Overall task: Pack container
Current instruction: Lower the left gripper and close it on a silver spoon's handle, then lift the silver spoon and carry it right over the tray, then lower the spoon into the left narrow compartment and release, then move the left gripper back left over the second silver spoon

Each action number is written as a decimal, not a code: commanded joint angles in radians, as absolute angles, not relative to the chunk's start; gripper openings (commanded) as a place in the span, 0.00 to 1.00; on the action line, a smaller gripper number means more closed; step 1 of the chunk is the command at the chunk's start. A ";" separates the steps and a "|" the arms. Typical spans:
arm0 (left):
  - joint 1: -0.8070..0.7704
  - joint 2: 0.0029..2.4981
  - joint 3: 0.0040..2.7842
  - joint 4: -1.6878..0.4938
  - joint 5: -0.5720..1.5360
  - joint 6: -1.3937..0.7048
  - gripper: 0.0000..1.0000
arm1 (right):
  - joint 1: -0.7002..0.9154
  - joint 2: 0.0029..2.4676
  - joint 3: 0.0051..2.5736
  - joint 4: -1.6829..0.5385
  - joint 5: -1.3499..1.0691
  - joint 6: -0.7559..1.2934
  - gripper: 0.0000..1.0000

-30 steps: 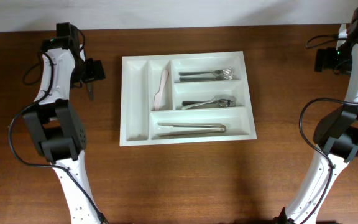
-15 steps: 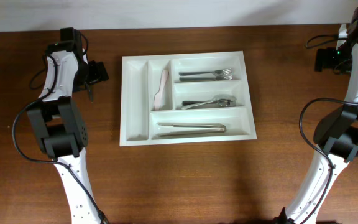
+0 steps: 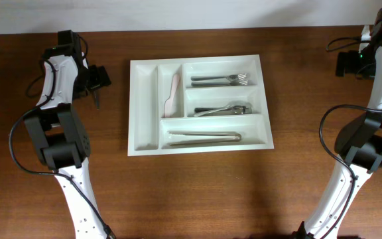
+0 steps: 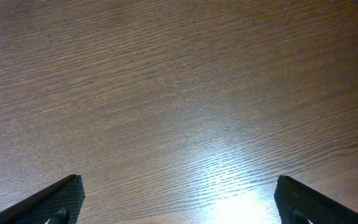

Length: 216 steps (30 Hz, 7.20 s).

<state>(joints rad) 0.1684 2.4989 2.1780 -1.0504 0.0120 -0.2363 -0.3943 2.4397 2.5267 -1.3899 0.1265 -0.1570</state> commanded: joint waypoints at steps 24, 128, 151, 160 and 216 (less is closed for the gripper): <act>0.159 2.586 2.189 -1.089 0.022 -0.163 0.99 | -0.400 2.442 2.523 -1.390 0.124 -0.149 0.99; -0.190 2.582 2.832 -1.688 0.076 -0.149 0.02 | -0.400 2.442 2.523 -1.390 0.124 -0.149 0.99; -0.180 2.582 2.670 -1.688 0.036 -0.212 0.15 | -0.400 2.442 2.523 -1.390 0.124 -0.149 0.99; -0.173 2.582 2.672 -1.669 -0.015 -0.211 0.19 | -0.400 2.442 2.523 -1.390 0.124 -0.149 0.99; 0.291 2.790 2.830 -1.502 0.001 0.181 1.00 | -0.400 2.442 2.523 -1.390 0.124 -0.149 0.99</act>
<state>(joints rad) 0.2752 2.7792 2.8342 -1.5055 -0.0563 0.1570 -0.3943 2.4397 2.5267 -1.3899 0.1265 -0.1574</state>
